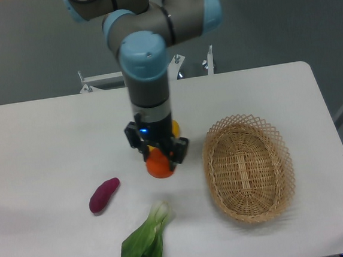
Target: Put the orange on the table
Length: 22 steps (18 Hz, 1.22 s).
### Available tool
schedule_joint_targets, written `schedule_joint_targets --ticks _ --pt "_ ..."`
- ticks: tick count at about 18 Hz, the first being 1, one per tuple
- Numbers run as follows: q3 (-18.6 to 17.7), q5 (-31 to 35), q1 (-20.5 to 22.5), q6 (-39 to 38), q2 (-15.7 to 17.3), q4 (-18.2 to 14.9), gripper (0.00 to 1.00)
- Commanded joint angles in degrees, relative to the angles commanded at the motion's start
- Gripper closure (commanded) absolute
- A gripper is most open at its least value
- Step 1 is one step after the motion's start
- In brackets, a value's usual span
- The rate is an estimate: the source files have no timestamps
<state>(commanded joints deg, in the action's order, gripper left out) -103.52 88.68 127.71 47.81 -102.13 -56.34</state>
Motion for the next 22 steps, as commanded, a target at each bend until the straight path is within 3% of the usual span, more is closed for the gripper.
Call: schedule_joint_targets --ticks 3,8,18,22 --pt "-2.55 0.53 -4.21 0.61 -0.35 1.75 0.36" --pt "-6.16 0.62 -6.86 5.71 -1.06 1.85 0.39" --pt "-6.69 0.71 -9.23 7.12 -3.6 2.11 0.37" --pt "-6.69 0.71 -9.23 7.12 -3.78 2.11 0.27"
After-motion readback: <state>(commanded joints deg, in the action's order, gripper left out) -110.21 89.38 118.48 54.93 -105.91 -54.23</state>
